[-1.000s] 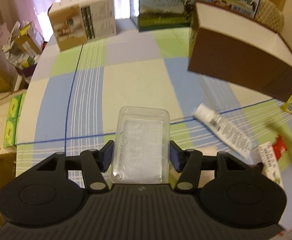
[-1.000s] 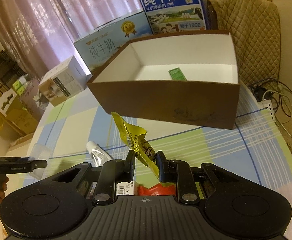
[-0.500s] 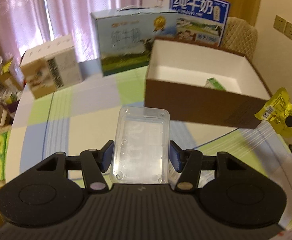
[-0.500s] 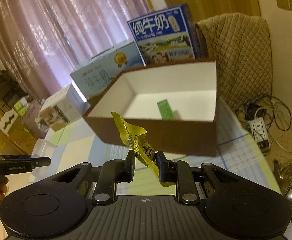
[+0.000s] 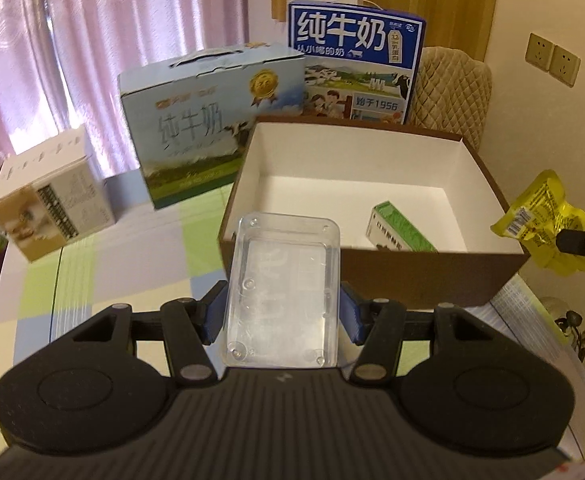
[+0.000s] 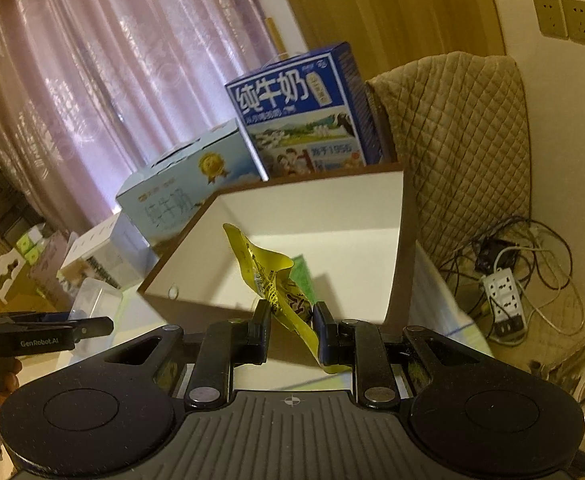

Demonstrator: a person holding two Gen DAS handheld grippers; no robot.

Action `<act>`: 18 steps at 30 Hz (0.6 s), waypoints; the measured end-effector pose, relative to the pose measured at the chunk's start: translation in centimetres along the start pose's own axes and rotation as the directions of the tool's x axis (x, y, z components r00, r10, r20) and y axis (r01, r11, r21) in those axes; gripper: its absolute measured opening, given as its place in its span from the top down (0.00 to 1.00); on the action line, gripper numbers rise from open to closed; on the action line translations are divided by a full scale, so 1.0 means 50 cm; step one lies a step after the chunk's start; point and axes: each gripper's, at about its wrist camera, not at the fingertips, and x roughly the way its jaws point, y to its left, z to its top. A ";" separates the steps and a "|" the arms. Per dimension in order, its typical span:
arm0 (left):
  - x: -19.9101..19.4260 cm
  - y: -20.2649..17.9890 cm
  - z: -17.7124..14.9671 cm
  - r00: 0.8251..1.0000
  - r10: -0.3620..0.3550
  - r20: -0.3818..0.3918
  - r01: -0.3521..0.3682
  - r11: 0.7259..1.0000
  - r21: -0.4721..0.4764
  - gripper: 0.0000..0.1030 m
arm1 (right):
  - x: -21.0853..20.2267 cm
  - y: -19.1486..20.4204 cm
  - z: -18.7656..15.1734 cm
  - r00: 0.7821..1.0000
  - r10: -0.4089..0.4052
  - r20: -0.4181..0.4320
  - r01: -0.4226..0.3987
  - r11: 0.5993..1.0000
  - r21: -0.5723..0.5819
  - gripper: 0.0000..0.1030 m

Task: Organize objects
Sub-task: 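Carry the yellow pouch with the right tool while the left tool carries the clear tray to the box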

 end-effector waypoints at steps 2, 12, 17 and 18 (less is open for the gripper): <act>0.014 -0.009 0.018 1.000 -0.001 -0.002 0.001 1.000 0.009 0.49 | 0.011 -0.009 0.014 1.000 -0.002 0.002 0.002 1.000 0.011 0.82; 0.087 -0.046 0.109 1.000 0.018 0.000 -0.018 0.998 0.064 0.49 | 0.088 -0.033 0.069 1.000 -0.018 0.008 0.018 0.999 0.033 0.82; 0.134 -0.055 0.148 0.999 0.032 -0.010 -0.031 0.996 0.089 0.49 | 0.135 -0.044 0.077 0.999 -0.039 -0.017 0.039 0.998 0.047 0.82; 0.144 -0.056 0.153 0.999 0.033 -0.013 -0.031 0.995 0.094 0.49 | 0.145 -0.048 0.078 0.999 -0.043 -0.024 0.044 0.998 0.054 0.82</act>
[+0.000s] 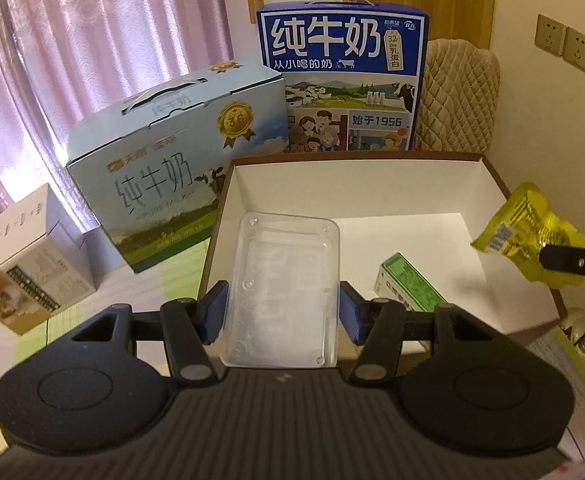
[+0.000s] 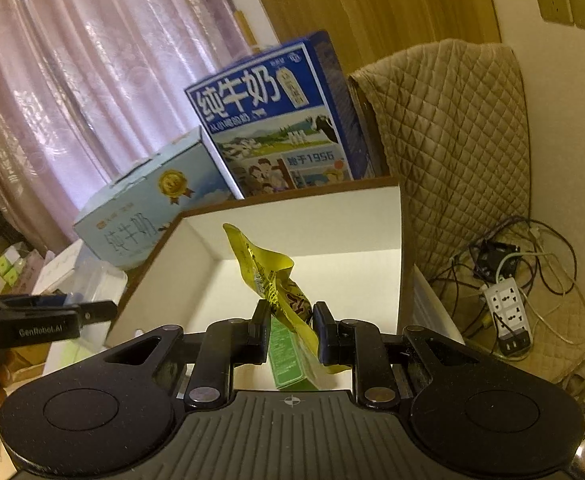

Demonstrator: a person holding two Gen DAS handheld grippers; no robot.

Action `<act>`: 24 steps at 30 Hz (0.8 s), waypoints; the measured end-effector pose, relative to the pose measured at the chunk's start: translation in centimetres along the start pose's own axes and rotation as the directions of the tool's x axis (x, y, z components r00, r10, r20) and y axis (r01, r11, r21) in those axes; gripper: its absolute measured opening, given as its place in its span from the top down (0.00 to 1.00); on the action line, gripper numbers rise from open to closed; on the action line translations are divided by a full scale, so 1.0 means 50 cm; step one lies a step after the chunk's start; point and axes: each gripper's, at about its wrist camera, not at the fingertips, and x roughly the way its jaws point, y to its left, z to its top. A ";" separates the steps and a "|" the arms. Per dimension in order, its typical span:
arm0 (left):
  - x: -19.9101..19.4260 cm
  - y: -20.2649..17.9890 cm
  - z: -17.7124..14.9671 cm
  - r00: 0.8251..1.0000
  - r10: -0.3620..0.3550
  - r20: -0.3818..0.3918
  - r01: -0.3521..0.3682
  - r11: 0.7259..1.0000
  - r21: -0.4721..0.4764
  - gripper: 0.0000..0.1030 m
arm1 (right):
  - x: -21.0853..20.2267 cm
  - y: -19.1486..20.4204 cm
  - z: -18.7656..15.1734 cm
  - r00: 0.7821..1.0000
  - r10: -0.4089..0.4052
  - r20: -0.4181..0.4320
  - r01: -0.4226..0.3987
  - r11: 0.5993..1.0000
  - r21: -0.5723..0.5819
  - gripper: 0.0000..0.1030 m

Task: Organize objects
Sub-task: 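Carry the yellow pouch with the right tool while the left tool carries the clear tray to the box, then open the left tool releasing the tray while the right tool releases the pouch into the box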

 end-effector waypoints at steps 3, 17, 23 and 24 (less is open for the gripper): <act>0.036 -0.004 0.014 1.000 0.005 -0.020 -0.005 1.000 0.014 0.49 | 0.025 -0.009 0.000 1.000 -0.022 -0.018 0.022 1.000 0.016 0.82; 0.200 -0.003 -0.005 0.984 -0.002 -0.177 0.005 1.000 0.016 0.49 | 0.107 -0.036 -0.011 0.992 -0.089 -0.090 0.092 0.995 0.034 0.82; 0.231 -0.003 -0.014 0.978 -0.006 -0.207 0.009 1.000 0.016 0.48 | 0.120 -0.034 -0.012 0.990 -0.101 -0.097 0.104 0.994 0.025 0.82; 0.233 -0.003 -0.016 0.978 -0.005 -0.211 0.009 1.000 0.016 0.48 | 0.121 -0.036 -0.011 0.990 -0.102 -0.097 0.105 0.994 0.026 0.82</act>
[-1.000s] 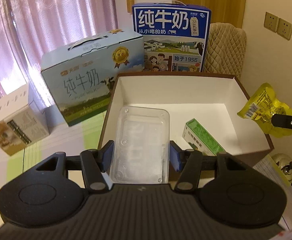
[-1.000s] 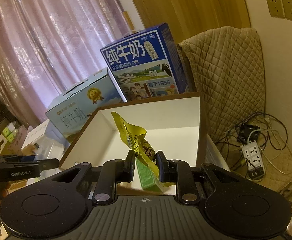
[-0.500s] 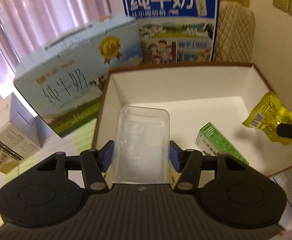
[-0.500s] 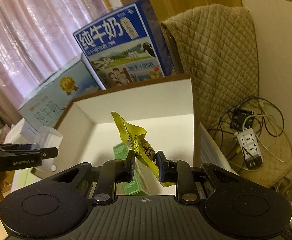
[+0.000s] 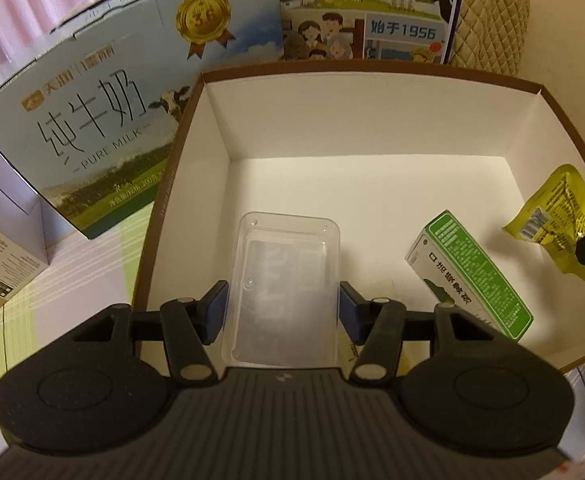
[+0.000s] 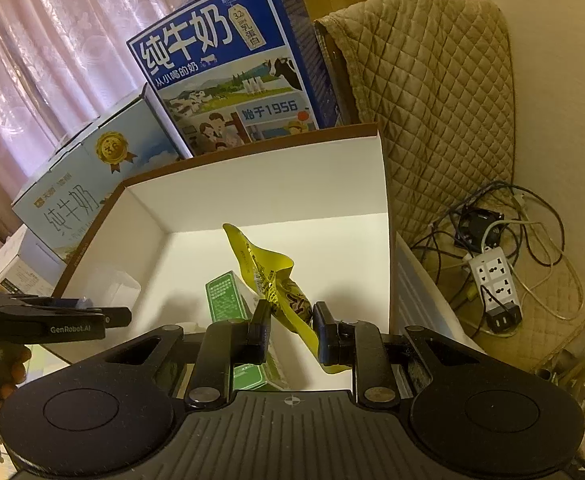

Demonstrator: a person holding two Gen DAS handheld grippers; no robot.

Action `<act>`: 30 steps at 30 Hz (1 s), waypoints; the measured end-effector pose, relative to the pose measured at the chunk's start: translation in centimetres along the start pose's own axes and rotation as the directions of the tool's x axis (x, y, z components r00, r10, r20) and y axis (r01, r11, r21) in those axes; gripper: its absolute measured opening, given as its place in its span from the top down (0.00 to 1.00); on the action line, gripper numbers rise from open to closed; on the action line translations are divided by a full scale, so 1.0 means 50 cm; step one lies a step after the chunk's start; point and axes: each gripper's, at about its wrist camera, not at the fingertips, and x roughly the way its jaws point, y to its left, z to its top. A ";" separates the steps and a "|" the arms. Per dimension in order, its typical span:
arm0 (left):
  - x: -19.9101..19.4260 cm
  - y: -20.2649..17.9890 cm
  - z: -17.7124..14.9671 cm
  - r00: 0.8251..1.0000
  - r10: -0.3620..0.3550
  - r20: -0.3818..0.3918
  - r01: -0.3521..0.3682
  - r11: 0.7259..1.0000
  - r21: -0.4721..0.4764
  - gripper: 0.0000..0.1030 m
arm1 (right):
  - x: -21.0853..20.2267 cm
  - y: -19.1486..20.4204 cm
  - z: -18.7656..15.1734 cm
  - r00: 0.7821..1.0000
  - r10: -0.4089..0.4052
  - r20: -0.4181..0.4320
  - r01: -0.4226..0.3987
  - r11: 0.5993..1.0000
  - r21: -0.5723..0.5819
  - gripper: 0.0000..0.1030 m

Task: Organize objects
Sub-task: 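Open the left tool releasing the tray while the right tool releases the pouch into the box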

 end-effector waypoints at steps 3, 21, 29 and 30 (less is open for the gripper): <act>0.006 0.000 -0.002 1.000 -0.008 -0.004 0.008 1.000 0.003 0.37 | 0.002 -0.003 0.000 1.000 -0.005 -0.002 0.005 1.000 0.002 0.82; -0.013 0.007 -0.020 0.999 -0.031 0.025 0.031 1.000 0.008 0.24 | 0.002 -0.009 0.011 1.000 -0.002 0.026 0.001 0.999 0.037 0.82; -0.032 0.012 -0.030 0.998 -0.050 0.042 0.050 0.999 0.001 0.17 | -0.024 -0.001 0.022 0.993 0.024 0.116 -0.028 0.999 0.029 0.41; -0.035 0.012 -0.031 0.998 -0.054 0.043 0.054 0.999 0.000 0.16 | -0.031 0.001 0.021 0.991 0.022 0.130 -0.025 0.999 0.021 0.37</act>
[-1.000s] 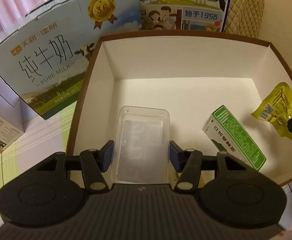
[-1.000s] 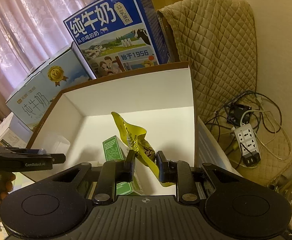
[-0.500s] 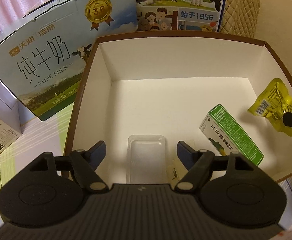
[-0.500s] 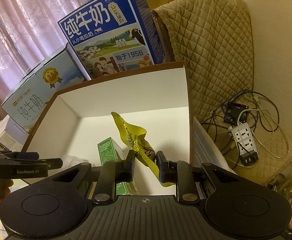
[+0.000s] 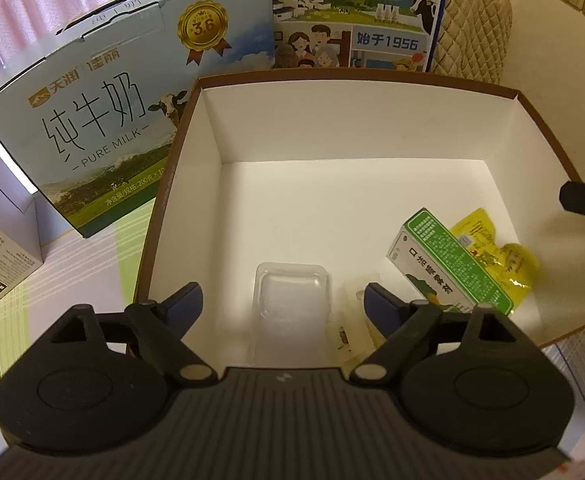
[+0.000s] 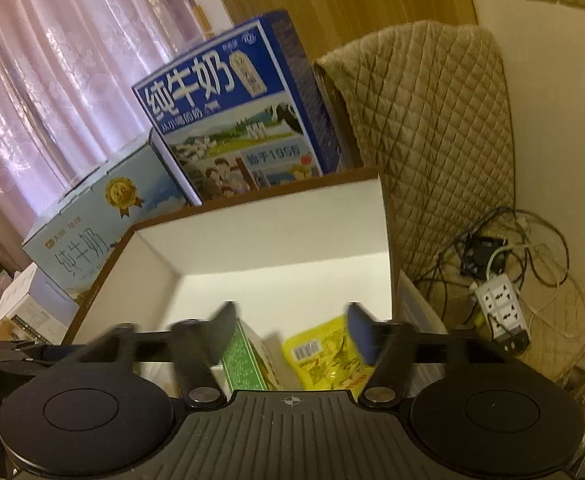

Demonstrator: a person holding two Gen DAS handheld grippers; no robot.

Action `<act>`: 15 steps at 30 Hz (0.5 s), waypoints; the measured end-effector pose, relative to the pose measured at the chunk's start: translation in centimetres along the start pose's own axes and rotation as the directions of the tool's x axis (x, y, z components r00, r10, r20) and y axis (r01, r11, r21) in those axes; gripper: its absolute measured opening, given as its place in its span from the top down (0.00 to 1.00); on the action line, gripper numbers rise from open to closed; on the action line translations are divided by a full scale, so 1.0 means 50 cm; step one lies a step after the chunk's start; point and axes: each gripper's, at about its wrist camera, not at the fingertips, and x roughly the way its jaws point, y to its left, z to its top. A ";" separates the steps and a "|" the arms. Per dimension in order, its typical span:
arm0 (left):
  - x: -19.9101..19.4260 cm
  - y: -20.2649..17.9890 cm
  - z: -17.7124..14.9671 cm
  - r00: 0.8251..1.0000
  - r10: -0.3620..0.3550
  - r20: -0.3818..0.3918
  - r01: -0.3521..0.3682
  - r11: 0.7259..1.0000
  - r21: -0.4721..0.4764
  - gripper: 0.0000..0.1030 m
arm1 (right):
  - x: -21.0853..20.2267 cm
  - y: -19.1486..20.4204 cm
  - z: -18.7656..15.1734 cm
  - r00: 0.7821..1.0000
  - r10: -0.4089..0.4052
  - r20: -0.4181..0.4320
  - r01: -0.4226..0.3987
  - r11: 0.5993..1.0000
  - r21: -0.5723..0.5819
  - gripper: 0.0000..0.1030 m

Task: Organize objects
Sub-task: 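Open the left tool releasing the tray while the right tool releases the pouch into the box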

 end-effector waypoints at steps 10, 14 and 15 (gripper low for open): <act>-0.044 0.005 -0.009 0.999 -0.011 0.035 0.012 1.000 -0.011 0.08 | -0.027 0.013 -0.012 1.000 -0.025 -0.004 0.024 0.998 -0.053 0.32; -0.068 0.004 -0.013 0.999 -0.017 0.051 0.018 1.000 -0.022 0.08 | -0.044 0.013 -0.017 0.999 -0.038 -0.010 0.037 0.997 -0.060 0.31; -0.074 0.004 -0.014 0.998 -0.018 0.055 0.020 0.999 -0.025 0.08 | -0.050 0.014 -0.019 0.999 -0.041 -0.010 0.041 0.997 -0.062 0.30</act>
